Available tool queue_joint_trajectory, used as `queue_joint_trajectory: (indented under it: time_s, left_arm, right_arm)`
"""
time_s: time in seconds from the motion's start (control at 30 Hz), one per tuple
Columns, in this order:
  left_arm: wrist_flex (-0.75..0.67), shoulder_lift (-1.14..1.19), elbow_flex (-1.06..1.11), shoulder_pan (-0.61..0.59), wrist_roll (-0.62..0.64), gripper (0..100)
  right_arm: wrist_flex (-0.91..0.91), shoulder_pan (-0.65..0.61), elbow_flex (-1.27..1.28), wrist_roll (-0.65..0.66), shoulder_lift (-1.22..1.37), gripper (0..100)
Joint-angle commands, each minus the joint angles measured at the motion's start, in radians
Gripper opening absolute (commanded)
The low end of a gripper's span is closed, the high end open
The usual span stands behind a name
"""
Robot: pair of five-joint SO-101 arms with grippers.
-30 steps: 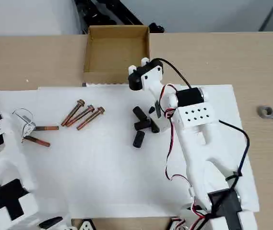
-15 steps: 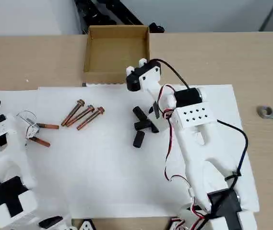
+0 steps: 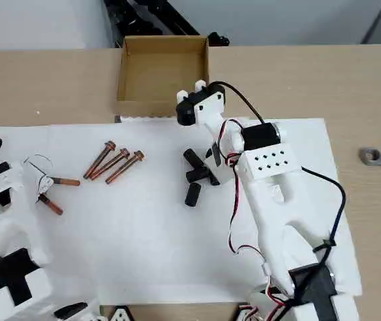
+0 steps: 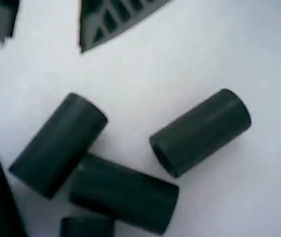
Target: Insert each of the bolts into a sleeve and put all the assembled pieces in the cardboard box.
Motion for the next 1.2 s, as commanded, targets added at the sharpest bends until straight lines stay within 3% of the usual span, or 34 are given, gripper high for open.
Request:
queue_joint_trajectory:
  time_s: [0.0, 0.2, 0.37, 0.57, 0.83, 1.17]
  left_arm:
    - [0.029, -0.012, 0.007, -0.012, -0.040, 1]
    - [0.051, -0.087, 0.015, 0.038, -0.115, 1]
    - [0.163, -0.382, 0.001, 0.098, -0.163, 1]
    - [0.279, -0.641, 0.007, 0.153, -0.232, 1]
    - [0.319, -0.681, 0.008, 0.150, -0.265, 1]
    - [0.319, -0.681, 0.008, 0.150, -0.265, 1]
  right_arm:
    - [-0.005, -0.001, -0.052, -0.015, -0.016, 9.0]
    - [0.002, -0.002, -0.052, -0.121, -0.016, 9.0]
    - [0.002, -0.002, -0.051, -0.173, -0.012, 8.9]
    - [0.004, -0.058, -0.044, -0.381, -0.005, 8.9]
    - [0.012, -0.199, 0.034, -0.512, -0.002, 8.8]
    - [-0.168, -0.220, 0.259, -0.532, -0.005, 9.0]
